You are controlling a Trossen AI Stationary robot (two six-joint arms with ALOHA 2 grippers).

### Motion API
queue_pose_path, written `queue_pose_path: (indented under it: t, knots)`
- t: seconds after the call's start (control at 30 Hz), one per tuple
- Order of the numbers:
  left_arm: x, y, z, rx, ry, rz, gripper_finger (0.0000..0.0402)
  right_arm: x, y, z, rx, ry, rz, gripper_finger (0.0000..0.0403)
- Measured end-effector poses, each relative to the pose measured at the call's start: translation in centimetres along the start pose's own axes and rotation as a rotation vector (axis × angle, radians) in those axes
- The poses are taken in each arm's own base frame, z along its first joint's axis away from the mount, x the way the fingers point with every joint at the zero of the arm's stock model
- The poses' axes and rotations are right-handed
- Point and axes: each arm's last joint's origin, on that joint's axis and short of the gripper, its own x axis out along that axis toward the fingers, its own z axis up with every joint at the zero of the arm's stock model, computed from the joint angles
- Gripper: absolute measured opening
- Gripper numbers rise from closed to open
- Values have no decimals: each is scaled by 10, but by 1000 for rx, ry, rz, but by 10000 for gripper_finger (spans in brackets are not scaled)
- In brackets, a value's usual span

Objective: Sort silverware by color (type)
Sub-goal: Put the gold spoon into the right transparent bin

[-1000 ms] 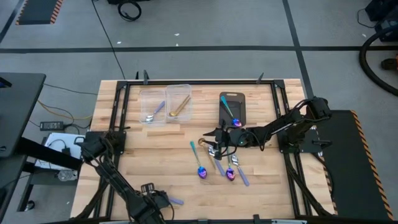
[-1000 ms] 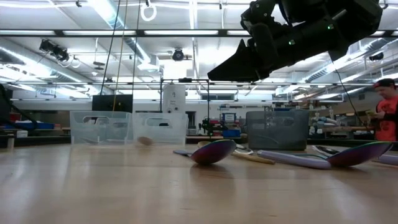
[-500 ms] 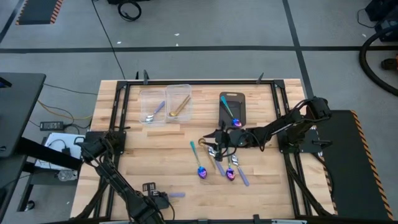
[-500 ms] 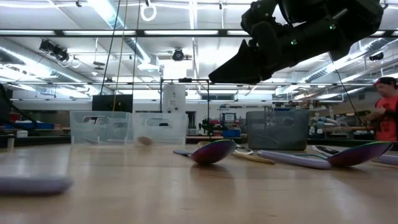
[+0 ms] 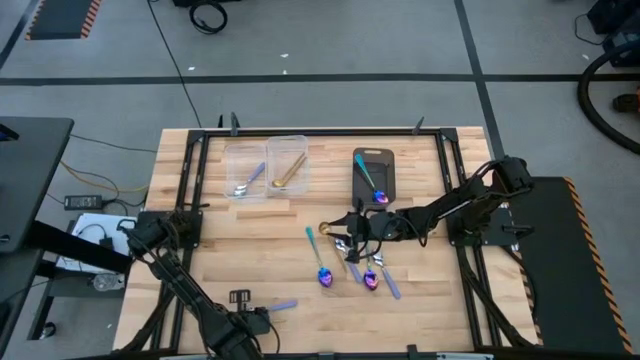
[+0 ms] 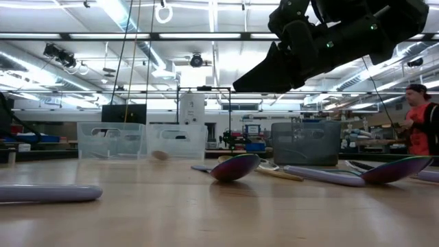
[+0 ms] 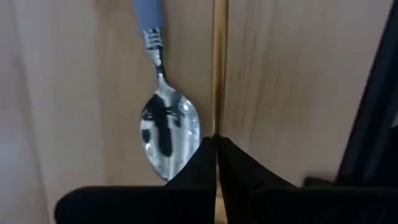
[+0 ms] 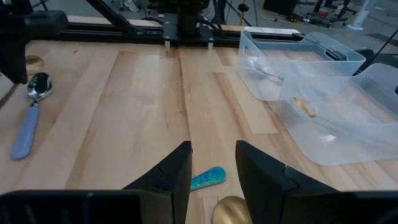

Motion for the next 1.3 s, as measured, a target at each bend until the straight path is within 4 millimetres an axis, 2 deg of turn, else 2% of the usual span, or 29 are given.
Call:
queue_pose_path:
  t: [0.33, 0.43, 0.67, 0.9, 1.17, 1.3]
  knots:
    - [-17, 10, 0, 8, -48, 44, 7, -1, 2, -3, 29, 25, -3, 134]
    - [-27, 18, 1, 1, -76, 96, 7, -2, 4, -3, 38, 29, 4, 134]
    - [-39, 54, 25, -61, -146, 259, 6, -5, 13, -8, 116, 71, 23, 134]
    - [-35, 91, 48, 13, -132, 418, 6, -14, 28, -14, 129, 106, -35, 134]
    - [-38, 132, 57, 97, -170, 539, 6, -19, 38, -15, 104, 103, -18, 134]
    - [-41, 156, 58, 66, -213, 550, 6, -20, 39, -15, 76, 106, -13, 134]
